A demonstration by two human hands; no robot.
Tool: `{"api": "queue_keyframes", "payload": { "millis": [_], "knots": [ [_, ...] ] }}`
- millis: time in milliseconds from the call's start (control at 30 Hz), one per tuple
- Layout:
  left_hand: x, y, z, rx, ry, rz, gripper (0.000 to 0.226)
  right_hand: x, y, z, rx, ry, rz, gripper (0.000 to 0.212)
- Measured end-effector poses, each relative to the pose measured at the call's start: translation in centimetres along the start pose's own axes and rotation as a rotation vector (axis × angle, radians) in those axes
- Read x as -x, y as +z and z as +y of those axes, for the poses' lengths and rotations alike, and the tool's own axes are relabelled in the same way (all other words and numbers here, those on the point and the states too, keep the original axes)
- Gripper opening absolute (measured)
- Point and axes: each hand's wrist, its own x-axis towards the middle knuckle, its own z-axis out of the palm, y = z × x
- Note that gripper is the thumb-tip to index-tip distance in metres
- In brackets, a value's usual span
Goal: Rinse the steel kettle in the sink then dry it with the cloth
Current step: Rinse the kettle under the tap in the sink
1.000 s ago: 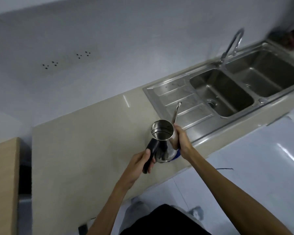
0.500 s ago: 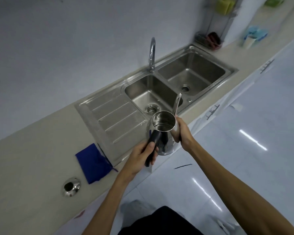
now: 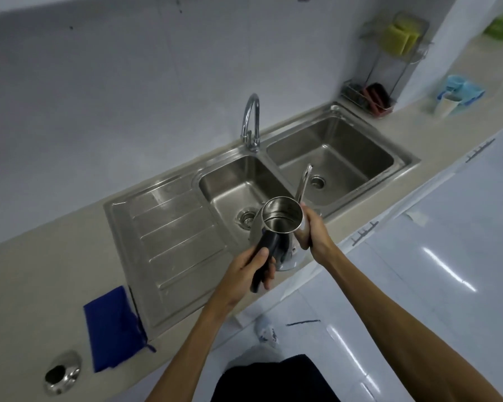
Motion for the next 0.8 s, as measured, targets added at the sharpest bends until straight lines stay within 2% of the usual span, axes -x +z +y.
{"api": "queue_keyframes", "payload": {
  "millis": [200, 367, 500, 600, 700, 800],
  "knots": [
    [-5.1, 1.4, 1.7, 0.076, 0.020, 0.046, 0.038, -6.4, -1.2, -3.6, -0.045, 0.013, -0.060, 0.036],
    [-7.4, 0.9, 1.8, 0.109, -0.008, 0.171, 0.043, -11.2, 1.3, -5.4, -0.036, 0.094, -0.202, 0.037],
    [-8.4, 0.2, 1.3, 0.146, -0.016, 0.301, 0.038, -14.4, 5.4, -6.6, 0.034, 0.150, -0.306, 0.039],
    [-9.6, 0.2, 0.9, 0.218, -0.017, 0.447, 0.041, -17.3, 7.8, -6.0, 0.168, 0.147, -0.409, 0.050],
    [-10.7, 0.1, 0.4, 0.287, -0.009, 0.587, 0.046, -18.1, 9.2, -5.9, 0.168, 0.219, -0.514, 0.035],
    [-12.1, 0.8, 0.4, 0.294, 0.003, 0.697, 0.053, -20.1, 10.1, -5.2, 0.152, 0.271, -0.556, 0.035]
  ]
}}
